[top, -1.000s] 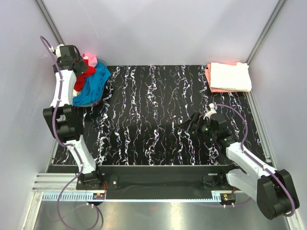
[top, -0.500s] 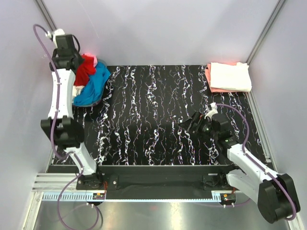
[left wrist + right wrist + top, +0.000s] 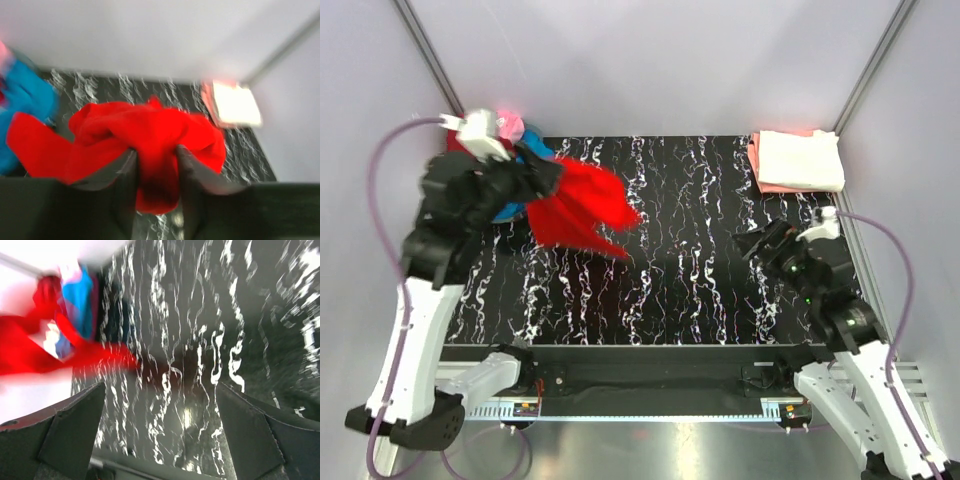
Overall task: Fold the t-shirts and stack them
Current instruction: Move the tshirt to the center of the board, then flatten the tshirt out
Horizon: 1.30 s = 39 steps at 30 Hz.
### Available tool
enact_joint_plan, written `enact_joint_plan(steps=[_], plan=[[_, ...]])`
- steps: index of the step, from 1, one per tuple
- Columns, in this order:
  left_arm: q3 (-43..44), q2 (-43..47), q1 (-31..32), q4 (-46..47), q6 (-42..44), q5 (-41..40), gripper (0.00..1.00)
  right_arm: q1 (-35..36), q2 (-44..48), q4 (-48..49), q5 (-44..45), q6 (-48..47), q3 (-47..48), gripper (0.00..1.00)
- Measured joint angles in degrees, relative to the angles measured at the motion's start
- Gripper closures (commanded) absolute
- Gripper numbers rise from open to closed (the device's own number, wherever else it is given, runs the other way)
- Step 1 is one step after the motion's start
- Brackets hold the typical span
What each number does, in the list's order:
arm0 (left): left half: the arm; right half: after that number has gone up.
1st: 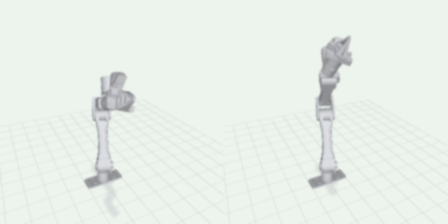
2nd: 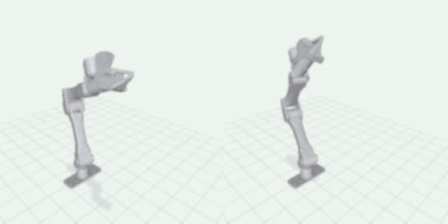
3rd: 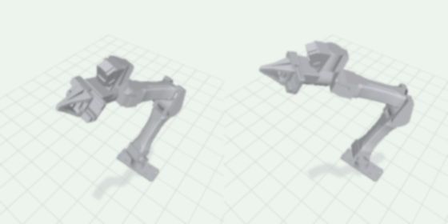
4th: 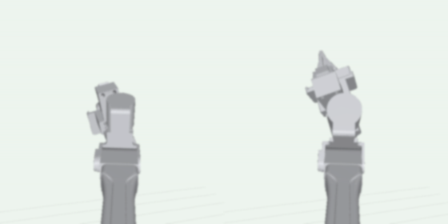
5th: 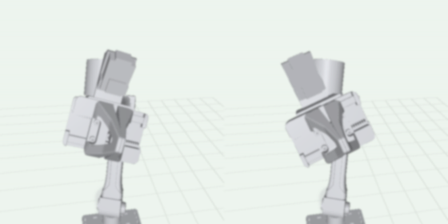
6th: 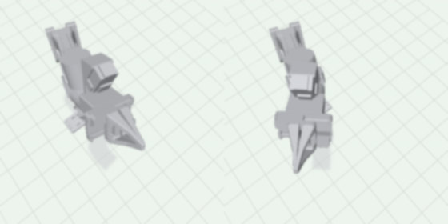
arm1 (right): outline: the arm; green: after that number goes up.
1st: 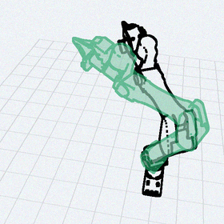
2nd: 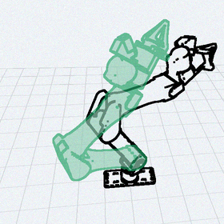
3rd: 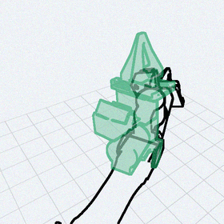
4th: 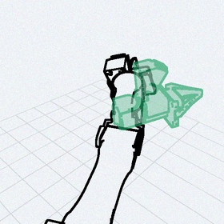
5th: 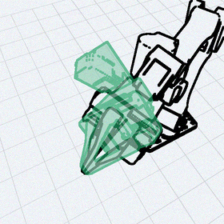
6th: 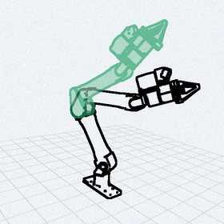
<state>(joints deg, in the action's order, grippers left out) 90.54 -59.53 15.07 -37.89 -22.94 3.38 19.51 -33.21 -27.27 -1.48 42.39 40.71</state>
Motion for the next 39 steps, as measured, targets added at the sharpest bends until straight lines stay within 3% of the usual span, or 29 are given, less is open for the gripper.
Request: enact_joint_plan(steps=[1,3,7,13,16,19,22,25,29,39], plan=[[-3.9,0.9,0.4,0.6,0.0,3.0,0.02,0.0,0.3,-2.2,1.7,0.0,2.6,0.00],[-10.4,0.5,2.7,0.5,0.5,7.3,0.01,0.0,0.8,-5.6,4.3,0.0,6.5,0.00],[-21.0,-1.8,9.6,-1.7,0.5,6.8,0.01,0.0,-0.9,-9.7,5.6,0.8,6.9,0.01],[-31.7,9.0,11.2,-8.2,-6.0,1.5,0.01,1.4,-11.1,-10.4,-1.6,1.4,0.4,0.08],[-35.0,17.0,13.4,-9.2,-10.8,-2.0,0.01,8.7,-13.7,-10.9,-2.8,3.4,-1.7,0.12],[-39.7,21.7,17.3,-10.5,-15.2,-4.7,0.04,20.4,-16.8,-9.8,-0.9,6.4,-1.6,0.16],[-44.9,20.8,21.6,-11.2,-18.9,-7.1,0.06,34.1,-26.6,-8.3,2.0,9.4,1.1,0.19],[-48.6,18.3,27.1,-12.7,-22.5,-9.9,0.06,40.9,-38.2,-4.3,3.5,11.8,3.1,0.26],[-50.7,18.2,31.9,-13.2,-26.3,-12.7,0.07,42.4,-44.0,-2.4,4.2,13.9,3.0,0.27],[-55.7,19.3,35.2,-11.5,-31.3,-15.1,0.08,42.4,-54.4,-1.9,6.5,14.2,8.5,0.34]])
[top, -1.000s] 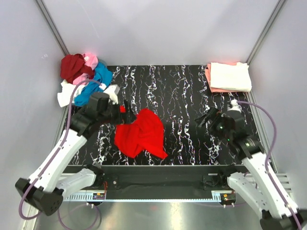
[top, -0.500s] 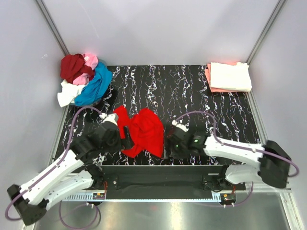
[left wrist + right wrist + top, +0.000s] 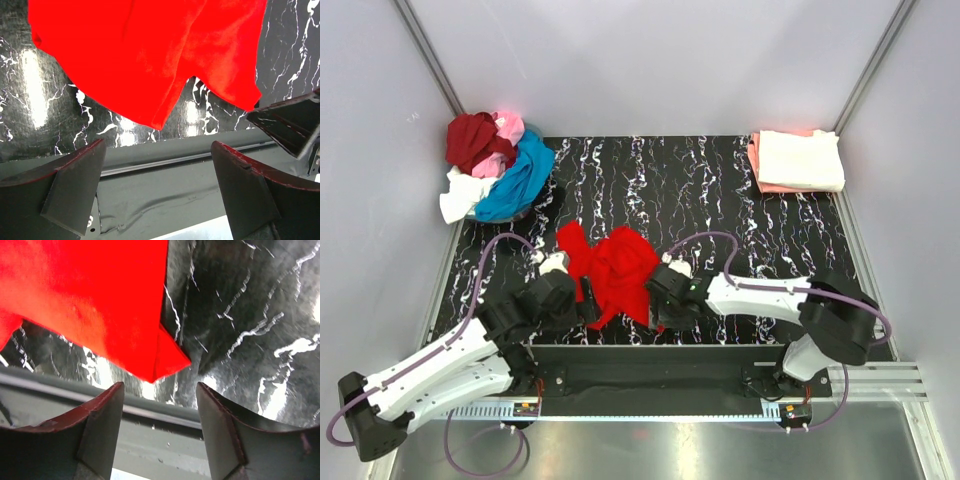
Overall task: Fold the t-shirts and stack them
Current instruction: Flatten the tshirt out
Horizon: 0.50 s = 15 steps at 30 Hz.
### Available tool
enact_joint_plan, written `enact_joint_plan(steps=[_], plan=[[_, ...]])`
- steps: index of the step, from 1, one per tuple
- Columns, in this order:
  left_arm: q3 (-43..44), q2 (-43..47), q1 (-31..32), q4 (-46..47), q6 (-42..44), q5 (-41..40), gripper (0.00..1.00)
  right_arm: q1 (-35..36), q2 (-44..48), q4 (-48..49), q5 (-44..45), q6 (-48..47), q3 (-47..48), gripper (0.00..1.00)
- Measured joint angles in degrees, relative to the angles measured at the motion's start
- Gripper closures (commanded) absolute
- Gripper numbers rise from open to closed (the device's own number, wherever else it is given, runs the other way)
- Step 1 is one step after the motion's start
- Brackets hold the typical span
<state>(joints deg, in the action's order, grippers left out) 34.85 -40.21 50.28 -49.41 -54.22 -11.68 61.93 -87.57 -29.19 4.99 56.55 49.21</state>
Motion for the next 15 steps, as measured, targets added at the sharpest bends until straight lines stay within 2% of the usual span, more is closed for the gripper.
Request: enact_joint_plan(steps=[2,9,10,12,13,15], plan=[[-0.1,0.1,0.0,0.2,-0.3,-0.4,0.08,0.0,-2.4,-0.3,0.4,-0.1,1.5,0.37],[-0.9,1.3,0.2,0.9,-1.4,-1.0,0.10,0.0,-8.3,-1.4,1.4,-0.9,6.1,0.64],[-1.2,1.3,0.2,1.1,-1.4,-1.0,0.10,0.0,-8.6,-1.6,1.5,-1.0,6.3,0.75],[-1.7,1.3,0.2,1.2,-1.6,-1.2,0.12,0.0,-8.9,-1.9,1.5,-1.2,6.5,0.88],[-2.0,1.3,0.3,1.2,-1.7,-1.3,0.14,0.0,-8.9,-2.0,1.5,-1.4,6.6,1.00],[-2.4,1.3,0.3,1.2,-1.8,-1.5,0.16,-0.1,-9.0,-2.3,1.5,-2.0,6.9,1.00]])
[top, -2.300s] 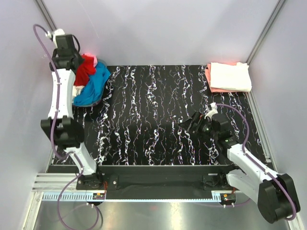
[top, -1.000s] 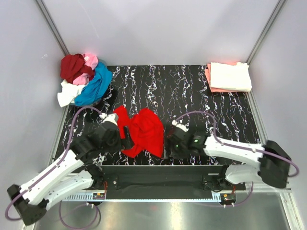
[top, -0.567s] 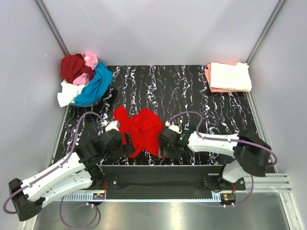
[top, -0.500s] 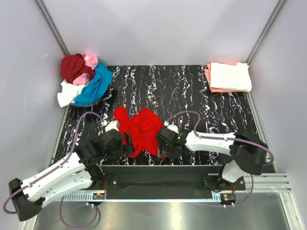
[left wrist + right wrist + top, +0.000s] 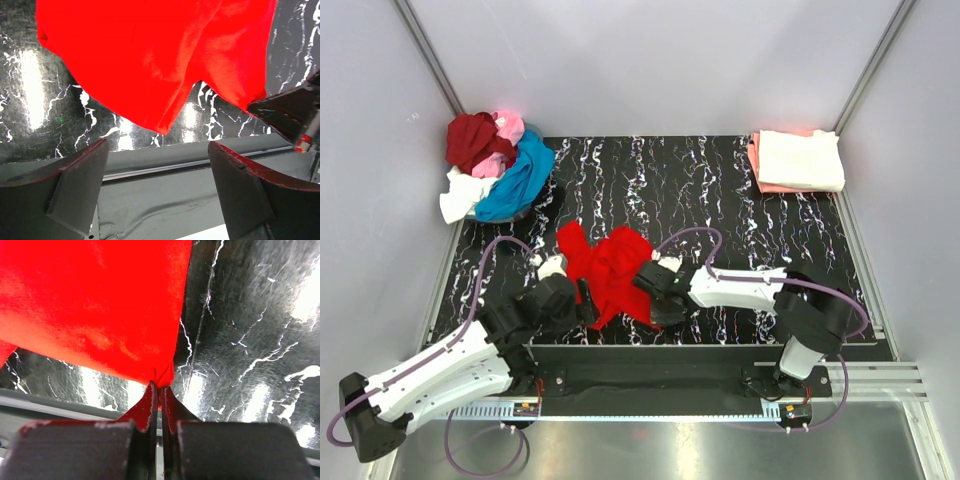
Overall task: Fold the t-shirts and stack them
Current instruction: Flatten the tshirt out
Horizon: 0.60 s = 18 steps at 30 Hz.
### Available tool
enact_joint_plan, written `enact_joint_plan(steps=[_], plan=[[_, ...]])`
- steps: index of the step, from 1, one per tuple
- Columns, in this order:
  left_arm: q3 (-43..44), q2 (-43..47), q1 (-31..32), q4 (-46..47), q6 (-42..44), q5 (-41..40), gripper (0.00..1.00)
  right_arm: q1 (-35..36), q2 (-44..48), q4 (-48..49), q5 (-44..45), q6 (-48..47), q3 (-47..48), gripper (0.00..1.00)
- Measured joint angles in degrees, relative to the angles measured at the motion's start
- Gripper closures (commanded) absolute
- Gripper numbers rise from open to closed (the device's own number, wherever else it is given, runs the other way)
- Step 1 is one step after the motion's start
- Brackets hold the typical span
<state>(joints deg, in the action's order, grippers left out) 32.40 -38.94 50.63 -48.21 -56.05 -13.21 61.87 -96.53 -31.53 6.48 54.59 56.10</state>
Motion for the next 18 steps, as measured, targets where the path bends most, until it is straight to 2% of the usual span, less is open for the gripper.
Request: enact_joint_plan(steps=[3,5,7,12,14,16,18], plan=[[-0.1,-0.3,0.4,-0.1,-0.2,-0.7,0.17,-0.9,0.1,-3.9,0.2,-2.1,3.9,1.00],[-0.1,-0.7,1.1,-0.3,-0.6,-1.4,0.16,-2.0,0.2,-9.5,1.1,-4.2,10.9,1.00],[-0.1,-1.2,1.9,-0.6,-1.0,-2.1,0.13,-3.4,0.4,-15.3,3.2,-7.1,23.3,1.00],[0.2,-1.3,3.2,-1.6,-2.1,-3.7,0.08,-5.2,0.5,-25.9,9.4,-13.2,63.6,1.00],[0.3,-1.3,3.4,-1.6,-2.3,-4.0,0.08,-5.4,2.5,-29.3,12.2,-14.6,74.1,1.00],[0.3,-1.6,3.5,-1.4,-2.3,-4.0,0.07,-5.8,6.7,-32.3,14.6,-15.0,75.5,1.00],[0.3,-2.6,3.7,-0.9,-2.2,-4.0,0.07,-6.8,12.7,-34.1,16.2,-14.8,68.7,1.00]])
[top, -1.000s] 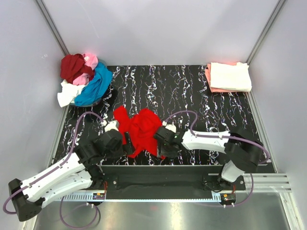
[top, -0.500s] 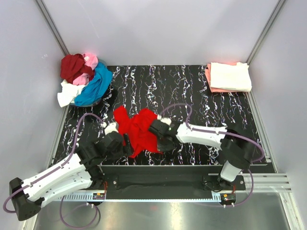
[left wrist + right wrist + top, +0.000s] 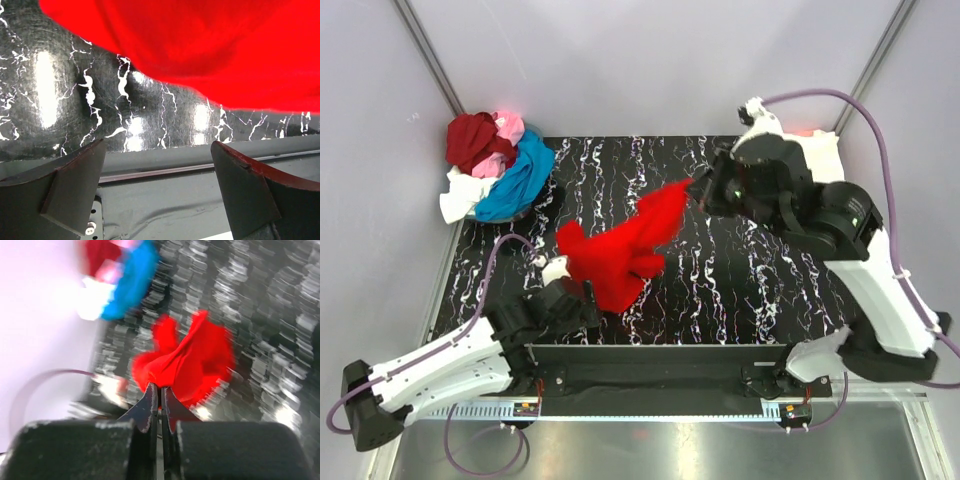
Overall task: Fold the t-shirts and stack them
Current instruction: Flatten the tshirt out
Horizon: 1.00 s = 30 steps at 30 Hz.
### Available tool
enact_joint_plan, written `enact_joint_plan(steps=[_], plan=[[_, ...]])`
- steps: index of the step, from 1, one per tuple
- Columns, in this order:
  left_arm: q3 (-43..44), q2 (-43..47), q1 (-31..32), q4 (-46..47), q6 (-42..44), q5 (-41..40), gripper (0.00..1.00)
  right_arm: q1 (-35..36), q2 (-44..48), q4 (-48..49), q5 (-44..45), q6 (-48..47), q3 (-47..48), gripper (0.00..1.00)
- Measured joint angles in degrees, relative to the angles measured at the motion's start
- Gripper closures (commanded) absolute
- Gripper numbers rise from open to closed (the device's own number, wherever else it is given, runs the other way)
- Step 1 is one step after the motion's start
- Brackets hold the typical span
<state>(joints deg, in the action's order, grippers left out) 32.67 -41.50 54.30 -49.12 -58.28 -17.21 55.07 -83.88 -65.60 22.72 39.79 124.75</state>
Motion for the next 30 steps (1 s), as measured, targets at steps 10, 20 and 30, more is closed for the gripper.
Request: enact_joint_plan(steps=[10,20,30], plan=[[2.4,-14.9,6.5,10.6,5.3,0.9,0.05,-10.5,9.6,-4.3,0.6,2.4,-33.6,1.00],[20.5,-41.1,22.0,9.1,6.4,-6.3,0.01,-21.8,9.8,-4.6,-2.3,-2.7,-27.9,1.00],[23.9,-42.8,22.6,-2.5,2.3,-16.4,0.01,-29.3,5.5,-4.5,-7.5,-8.0,-20.3,1.00]])
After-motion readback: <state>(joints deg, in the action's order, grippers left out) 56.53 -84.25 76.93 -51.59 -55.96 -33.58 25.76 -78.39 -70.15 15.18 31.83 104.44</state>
